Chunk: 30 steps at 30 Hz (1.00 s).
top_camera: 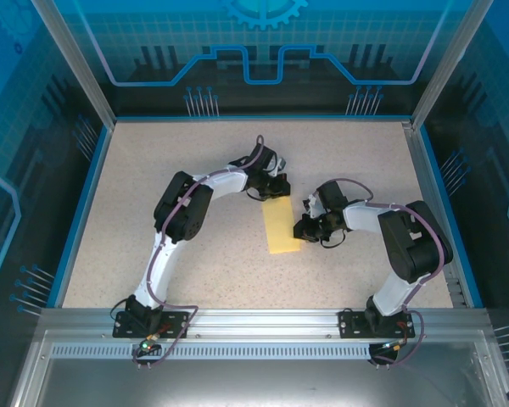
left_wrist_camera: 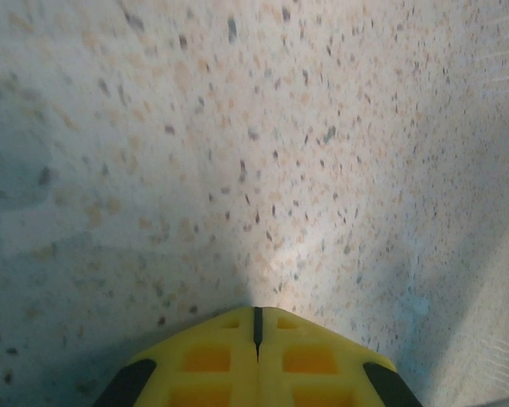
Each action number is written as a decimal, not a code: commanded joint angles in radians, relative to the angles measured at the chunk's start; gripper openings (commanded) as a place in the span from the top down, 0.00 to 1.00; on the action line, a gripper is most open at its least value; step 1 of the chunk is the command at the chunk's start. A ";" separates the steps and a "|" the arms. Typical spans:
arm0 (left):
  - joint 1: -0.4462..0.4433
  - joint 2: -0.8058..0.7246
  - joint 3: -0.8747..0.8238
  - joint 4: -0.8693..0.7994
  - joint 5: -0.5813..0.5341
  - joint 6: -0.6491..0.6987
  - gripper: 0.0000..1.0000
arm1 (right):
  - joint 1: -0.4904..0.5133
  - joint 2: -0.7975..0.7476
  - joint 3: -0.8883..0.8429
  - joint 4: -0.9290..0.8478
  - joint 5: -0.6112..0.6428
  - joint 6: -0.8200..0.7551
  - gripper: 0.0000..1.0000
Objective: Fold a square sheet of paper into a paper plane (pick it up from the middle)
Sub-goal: Move the square sheet of paper to the center of the table.
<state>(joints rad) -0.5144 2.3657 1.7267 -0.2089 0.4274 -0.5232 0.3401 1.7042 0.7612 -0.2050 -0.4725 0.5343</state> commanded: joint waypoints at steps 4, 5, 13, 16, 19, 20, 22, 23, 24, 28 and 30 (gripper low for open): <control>0.083 -0.015 0.093 -0.013 -0.116 0.029 0.90 | 0.061 0.033 -0.051 -0.167 0.089 0.025 0.90; 0.093 -0.034 0.096 -0.022 -0.127 0.022 0.87 | 0.078 0.029 -0.049 -0.162 0.092 0.040 0.90; 0.164 -0.320 -0.138 -0.074 -0.222 -0.031 0.67 | 0.298 -0.010 -0.035 -0.103 0.182 0.225 0.90; 0.172 -0.464 -0.304 -0.072 -0.255 -0.062 0.58 | 0.360 -0.044 0.010 -0.101 0.249 0.274 0.89; 0.177 -0.600 -0.460 -0.061 -0.263 -0.107 0.51 | 0.385 -0.093 0.090 -0.155 0.331 0.278 0.88; 0.177 -0.645 -0.509 -0.060 -0.265 -0.118 0.49 | 0.387 -0.106 0.111 -0.162 0.352 0.277 0.86; 0.177 -0.717 -0.594 -0.061 -0.270 -0.150 0.46 | 0.387 -0.107 0.169 -0.175 0.386 0.259 0.79; 0.178 -0.757 -0.638 -0.063 -0.271 -0.163 0.44 | 0.386 -0.090 0.208 -0.193 0.405 0.240 0.75; 0.177 -0.791 -0.679 -0.066 -0.277 -0.181 0.43 | 0.387 -0.070 0.240 -0.210 0.418 0.225 0.74; 0.178 -0.906 -0.821 -0.061 -0.276 -0.236 0.37 | 0.385 0.035 0.345 -0.216 0.450 0.183 0.71; 0.178 -0.948 -0.881 -0.058 -0.263 -0.256 0.35 | 0.383 0.106 0.404 -0.218 0.448 0.172 0.71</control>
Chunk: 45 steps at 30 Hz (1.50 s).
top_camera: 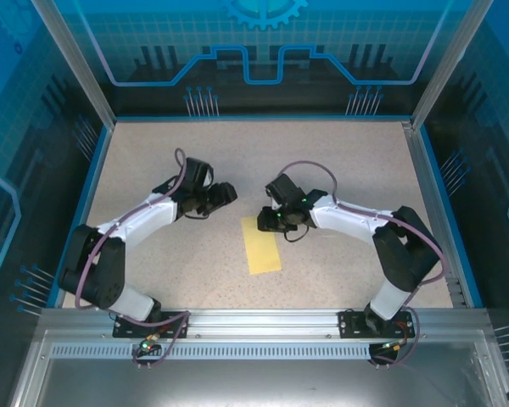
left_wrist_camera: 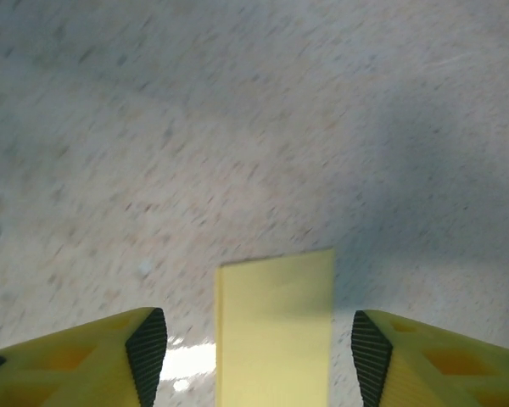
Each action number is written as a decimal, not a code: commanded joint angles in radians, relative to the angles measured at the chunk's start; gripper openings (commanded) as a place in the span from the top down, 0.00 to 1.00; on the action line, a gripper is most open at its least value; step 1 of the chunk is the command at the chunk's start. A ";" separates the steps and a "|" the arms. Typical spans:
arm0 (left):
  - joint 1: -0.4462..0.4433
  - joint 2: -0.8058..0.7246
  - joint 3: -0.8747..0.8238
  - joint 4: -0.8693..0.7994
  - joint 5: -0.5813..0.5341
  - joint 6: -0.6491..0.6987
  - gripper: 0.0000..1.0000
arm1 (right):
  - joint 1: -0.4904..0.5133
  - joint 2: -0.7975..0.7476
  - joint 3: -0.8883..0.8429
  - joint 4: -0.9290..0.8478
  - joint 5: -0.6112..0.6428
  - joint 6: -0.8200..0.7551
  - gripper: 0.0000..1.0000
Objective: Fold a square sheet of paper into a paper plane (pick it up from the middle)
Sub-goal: Move the square sheet of paper to the center of the table, then fold the triangle a second time at the center of the table.
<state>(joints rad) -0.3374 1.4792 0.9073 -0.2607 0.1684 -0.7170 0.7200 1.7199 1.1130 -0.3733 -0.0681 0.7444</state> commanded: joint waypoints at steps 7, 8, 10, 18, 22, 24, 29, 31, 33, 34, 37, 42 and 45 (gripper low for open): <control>-0.002 -0.155 -0.200 0.027 0.086 -0.101 0.26 | -0.013 0.235 0.162 -0.047 0.054 -0.034 0.71; -0.004 -0.164 -0.213 0.034 0.101 -0.103 0.24 | -0.018 0.245 0.171 -0.049 0.057 -0.035 0.71; -0.013 -0.181 -0.230 0.033 0.100 -0.110 0.22 | -0.032 0.264 0.184 -0.049 0.046 -0.040 0.71; -0.110 -0.146 -0.238 0.030 0.103 -0.160 0.20 | -0.068 0.286 0.147 -0.085 0.115 0.049 0.70; -0.164 -0.100 -0.228 0.037 0.115 -0.187 0.20 | -0.076 0.235 0.067 -0.095 0.182 0.122 0.71; -0.191 -0.083 -0.220 0.036 0.123 -0.194 0.20 | -0.081 0.191 0.034 -0.088 0.206 0.141 0.71; -0.254 -0.066 -0.220 0.032 0.129 -0.229 0.20 | -0.088 0.077 0.022 -0.041 0.153 0.082 0.69; -0.273 -0.062 -0.222 0.028 0.128 -0.242 0.20 | -0.089 0.067 0.031 -0.039 0.124 0.059 0.67; -0.290 -0.058 -0.224 0.024 0.127 -0.247 0.20 | -0.087 0.077 0.046 -0.054 0.108 0.045 0.67; -0.298 -0.053 -0.222 0.019 0.126 -0.250 0.20 | -0.088 0.089 0.047 -0.057 0.100 0.039 0.67; -0.311 -0.046 -0.226 0.008 0.122 -0.262 0.20 | -0.089 0.121 0.045 -0.059 0.090 0.033 0.65; -0.335 -0.029 -0.225 0.005 0.146 -0.273 0.20 | -0.090 0.174 0.055 -0.047 0.059 0.023 0.64; -0.347 -0.019 -0.223 0.000 0.162 -0.272 0.20 | -0.094 0.194 0.055 -0.054 0.066 0.026 0.64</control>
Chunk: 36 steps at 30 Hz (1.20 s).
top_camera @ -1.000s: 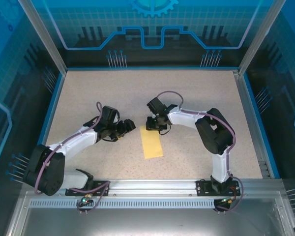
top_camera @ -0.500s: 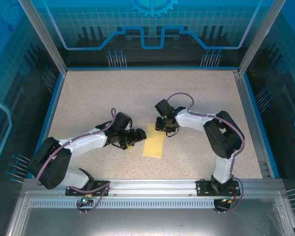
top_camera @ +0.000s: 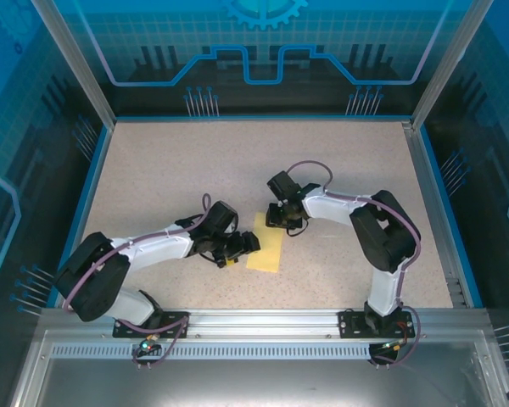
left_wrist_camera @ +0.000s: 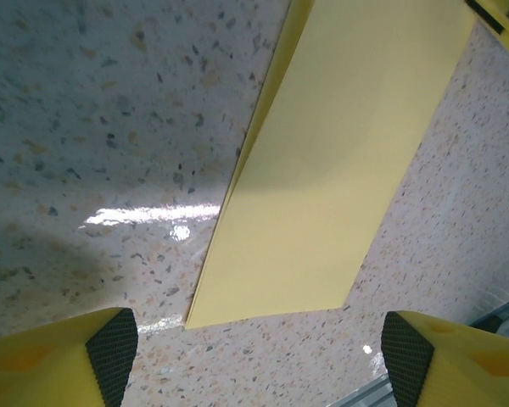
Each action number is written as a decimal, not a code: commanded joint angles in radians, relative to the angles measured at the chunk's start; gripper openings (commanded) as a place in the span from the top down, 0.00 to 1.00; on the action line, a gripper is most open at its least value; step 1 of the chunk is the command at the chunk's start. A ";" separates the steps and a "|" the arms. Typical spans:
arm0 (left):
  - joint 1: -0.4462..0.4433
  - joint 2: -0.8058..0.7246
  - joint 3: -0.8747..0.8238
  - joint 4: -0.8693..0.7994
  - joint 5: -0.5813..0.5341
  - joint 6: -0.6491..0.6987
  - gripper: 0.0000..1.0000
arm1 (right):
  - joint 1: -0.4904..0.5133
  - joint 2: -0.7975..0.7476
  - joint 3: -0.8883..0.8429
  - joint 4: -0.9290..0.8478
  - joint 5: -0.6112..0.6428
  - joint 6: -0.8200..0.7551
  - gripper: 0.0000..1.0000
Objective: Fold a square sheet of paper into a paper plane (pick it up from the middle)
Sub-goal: Fold the triangle a second time at the center of the table.
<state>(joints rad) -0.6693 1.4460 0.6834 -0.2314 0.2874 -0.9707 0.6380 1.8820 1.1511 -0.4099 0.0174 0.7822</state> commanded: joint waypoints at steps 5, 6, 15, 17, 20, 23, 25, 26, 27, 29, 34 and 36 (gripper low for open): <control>-0.026 0.026 0.002 -0.031 0.065 -0.023 0.20 | -0.026 0.048 -0.015 -0.011 -0.010 0.008 0.64; -0.028 0.029 0.004 -0.029 0.072 -0.023 0.20 | -0.028 0.048 -0.019 -0.009 -0.010 0.009 0.64; -0.042 0.084 0.038 0.011 0.102 -0.028 0.21 | -0.037 0.058 -0.053 0.020 -0.027 0.021 0.64; -0.043 0.085 0.042 0.023 0.106 -0.031 0.22 | -0.037 0.061 -0.054 0.025 -0.031 0.022 0.64; -0.044 0.080 0.048 0.029 0.106 -0.035 0.23 | -0.037 0.066 -0.057 0.031 -0.039 0.020 0.65; -0.047 0.076 0.047 0.036 0.107 -0.037 0.25 | -0.038 0.069 -0.059 0.036 -0.044 0.019 0.65; -0.049 0.079 0.046 0.047 0.109 -0.041 0.27 | -0.038 0.072 -0.058 0.037 -0.045 0.020 0.65; -0.049 0.079 0.046 0.052 0.111 -0.044 0.27 | -0.039 0.075 -0.059 0.039 -0.046 0.020 0.65; -0.051 0.081 0.046 0.056 0.113 -0.043 0.27 | -0.038 0.076 -0.060 0.040 -0.047 0.019 0.65; -0.053 0.088 0.048 0.062 0.115 -0.046 0.27 | -0.038 0.075 -0.062 0.042 -0.047 0.019 0.65; -0.053 0.097 0.053 0.049 0.104 -0.048 0.28 | -0.039 0.077 -0.066 0.046 -0.047 0.020 0.65; -0.053 0.094 0.055 0.042 0.100 -0.049 0.27 | -0.040 0.078 -0.066 0.046 -0.046 0.022 0.65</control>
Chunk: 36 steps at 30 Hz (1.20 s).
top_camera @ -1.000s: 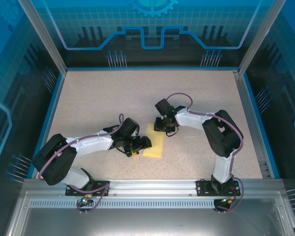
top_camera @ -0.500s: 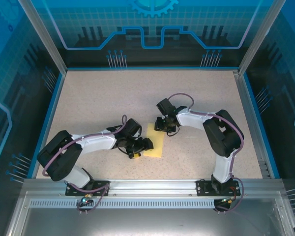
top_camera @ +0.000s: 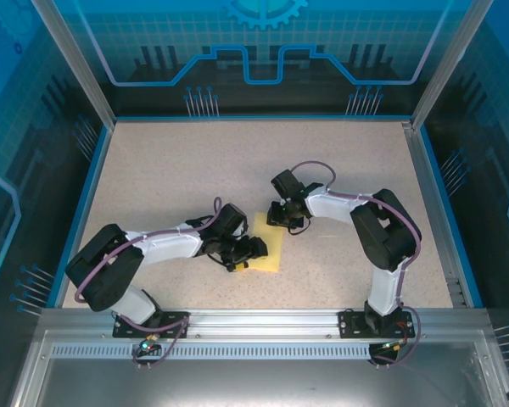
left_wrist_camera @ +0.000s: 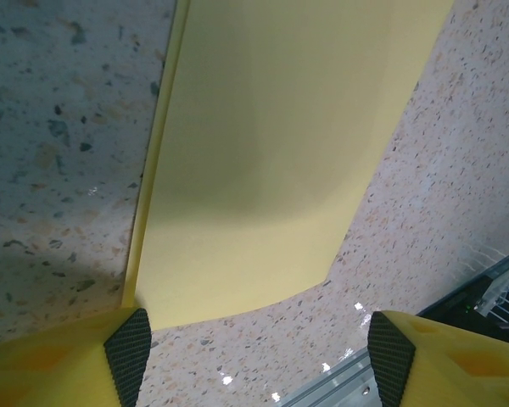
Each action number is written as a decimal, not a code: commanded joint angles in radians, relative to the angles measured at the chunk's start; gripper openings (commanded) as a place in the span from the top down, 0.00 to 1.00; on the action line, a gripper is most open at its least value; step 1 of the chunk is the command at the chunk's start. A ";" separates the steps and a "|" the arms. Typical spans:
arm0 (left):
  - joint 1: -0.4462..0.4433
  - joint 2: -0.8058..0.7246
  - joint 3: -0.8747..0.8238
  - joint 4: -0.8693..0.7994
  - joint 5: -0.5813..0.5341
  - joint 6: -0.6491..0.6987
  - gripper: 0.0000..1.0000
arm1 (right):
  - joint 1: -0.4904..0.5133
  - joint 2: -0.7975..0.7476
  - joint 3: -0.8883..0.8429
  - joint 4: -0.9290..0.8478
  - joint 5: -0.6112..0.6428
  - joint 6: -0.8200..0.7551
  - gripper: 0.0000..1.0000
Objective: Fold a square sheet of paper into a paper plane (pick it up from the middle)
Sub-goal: Fold the triangle a second time at the center of the table.
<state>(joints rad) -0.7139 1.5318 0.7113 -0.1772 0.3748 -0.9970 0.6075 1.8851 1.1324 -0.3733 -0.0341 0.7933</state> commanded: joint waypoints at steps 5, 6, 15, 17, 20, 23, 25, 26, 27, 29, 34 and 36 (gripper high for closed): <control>-0.009 -0.010 0.031 -0.083 -0.055 -0.004 0.26 | -0.009 0.078 -0.047 0.009 0.004 0.010 0.65; -0.009 -0.010 0.032 -0.087 -0.056 -0.003 0.26 | -0.009 0.078 -0.048 0.011 0.005 0.010 0.65; -0.011 0.007 0.039 -0.039 -0.019 -0.003 0.28 | -0.010 0.087 -0.044 0.010 0.000 0.009 0.65; -0.011 0.009 0.042 -0.030 -0.014 -0.002 0.31 | -0.011 0.089 -0.042 0.008 0.001 0.008 0.65; -0.011 0.015 0.047 -0.030 -0.013 0.001 0.32 | -0.011 0.089 -0.043 0.008 0.001 0.006 0.65; -0.013 0.019 0.046 -0.035 -0.014 0.000 0.32 | -0.011 0.091 -0.045 0.008 0.001 0.004 0.65; -0.013 0.022 0.045 -0.032 -0.013 0.000 0.31 | -0.010 0.091 -0.045 0.008 0.000 0.005 0.65; -0.014 0.023 0.047 -0.029 -0.012 -0.001 0.31 | -0.011 0.092 -0.045 0.008 -0.001 0.006 0.65; -0.014 0.026 0.047 -0.021 -0.008 0.001 0.31 | -0.011 0.093 -0.044 0.010 -0.003 0.006 0.65; -0.014 0.031 0.050 -0.003 0.001 0.011 0.31 | -0.011 0.094 -0.044 0.010 -0.006 0.003 0.65; -0.012 0.032 0.059 0.049 -0.003 0.063 0.31 | -0.012 0.093 -0.046 0.011 -0.010 0.003 0.65; -0.013 0.026 0.058 0.075 -0.018 0.080 0.31 | -0.015 0.093 -0.049 0.016 -0.018 0.003 0.65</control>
<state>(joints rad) -0.7193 1.5570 0.7391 -0.1562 0.3492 -0.9668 0.6037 1.8862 1.1320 -0.3729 -0.0399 0.7933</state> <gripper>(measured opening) 0.686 0.349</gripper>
